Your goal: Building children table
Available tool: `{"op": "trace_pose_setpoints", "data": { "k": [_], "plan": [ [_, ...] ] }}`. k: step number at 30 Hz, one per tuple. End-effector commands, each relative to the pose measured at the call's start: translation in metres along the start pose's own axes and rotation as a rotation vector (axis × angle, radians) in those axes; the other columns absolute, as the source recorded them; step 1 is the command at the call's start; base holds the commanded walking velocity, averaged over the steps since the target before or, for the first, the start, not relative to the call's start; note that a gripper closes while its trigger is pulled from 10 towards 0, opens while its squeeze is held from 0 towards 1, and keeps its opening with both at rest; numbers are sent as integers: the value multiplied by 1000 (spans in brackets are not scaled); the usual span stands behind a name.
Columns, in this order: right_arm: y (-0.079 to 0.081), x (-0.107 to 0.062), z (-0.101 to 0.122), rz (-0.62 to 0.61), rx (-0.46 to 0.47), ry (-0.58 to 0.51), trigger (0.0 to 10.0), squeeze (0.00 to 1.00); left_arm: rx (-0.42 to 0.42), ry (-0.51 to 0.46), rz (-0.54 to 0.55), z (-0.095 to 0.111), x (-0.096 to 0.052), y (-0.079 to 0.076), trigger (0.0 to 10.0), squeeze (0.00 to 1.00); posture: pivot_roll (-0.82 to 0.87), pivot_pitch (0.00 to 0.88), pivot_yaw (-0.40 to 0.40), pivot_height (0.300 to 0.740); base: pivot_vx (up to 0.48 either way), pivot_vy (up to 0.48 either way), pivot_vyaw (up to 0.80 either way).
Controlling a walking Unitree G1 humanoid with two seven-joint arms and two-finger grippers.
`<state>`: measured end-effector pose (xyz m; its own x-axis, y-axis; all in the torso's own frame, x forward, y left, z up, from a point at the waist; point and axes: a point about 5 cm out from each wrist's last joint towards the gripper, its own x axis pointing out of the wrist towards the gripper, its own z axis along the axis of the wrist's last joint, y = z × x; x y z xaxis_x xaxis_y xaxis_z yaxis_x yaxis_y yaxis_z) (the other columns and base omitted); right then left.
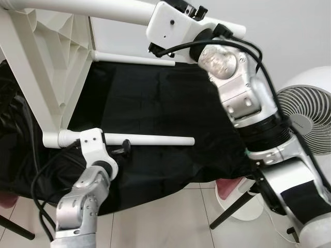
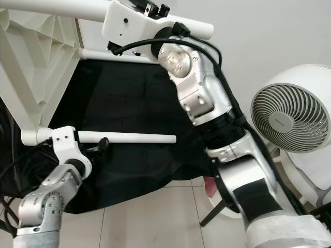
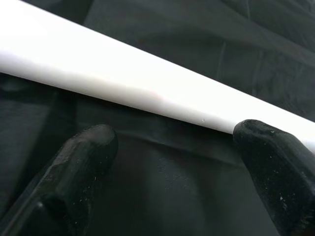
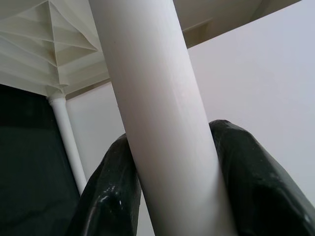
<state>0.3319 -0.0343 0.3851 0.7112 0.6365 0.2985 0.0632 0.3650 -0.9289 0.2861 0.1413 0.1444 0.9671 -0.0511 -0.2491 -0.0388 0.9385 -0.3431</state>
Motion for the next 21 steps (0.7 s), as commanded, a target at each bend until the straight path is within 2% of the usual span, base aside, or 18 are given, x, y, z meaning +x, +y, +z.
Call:
{"op": "trace_pose_setpoints", "data": {
  "k": [1, 6, 8, 9, 10, 15, 17, 21],
  "plan": [
    [-3, -1, -9, -24, 91, 28, 0, 0, -2, 19, 18, -2, 3, -2, 10000, 0, 60, 48, -40, 740, 0, 0, 0],
    [-12, -6, -11, -87, 118, 53, 0, 0, -22, 15, 35, 3, 13, -9, 10000, 0, 58, 48, -42, 740, 0, 0, 0],
    [-23, -13, -21, -147, 139, 90, 0, 0, -68, 34, 80, 10, 28, -15, 10000, 0, 52, 45, -41, 740, 0, 0, 0],
    [-23, -13, -21, -147, 139, 90, 0, 0, -68, 34, 80, 10, 28, -15, 10000, 0, 52, 45, -41, 740, 0, 0, 0],
    [-28, -18, -27, -175, 144, 114, 0, 0, -98, 45, 96, 14, 34, -19, 10000, 0, 42, 43, -35, 740, 0, 0, 0],
    [-37, -27, -38, -221, 143, 156, 0, 0, -134, 66, 123, 19, 42, -23, 10000, 0, 20, 43, -16, 740, 0, 0, 0],
    [-44, -36, -46, -251, 135, 186, 0, 0, -132, 59, 163, 25, 44, -20, 10000, 0, 14, 43, -10, 740, 0, 0, 0],
    [-51, -42, -50, -281, 133, 202, 0, 0, -149, 55, 203, 30, 44, -15, 10000, 0, 6, 42, 0, 740, 0, 0, 0]
  ]
}}
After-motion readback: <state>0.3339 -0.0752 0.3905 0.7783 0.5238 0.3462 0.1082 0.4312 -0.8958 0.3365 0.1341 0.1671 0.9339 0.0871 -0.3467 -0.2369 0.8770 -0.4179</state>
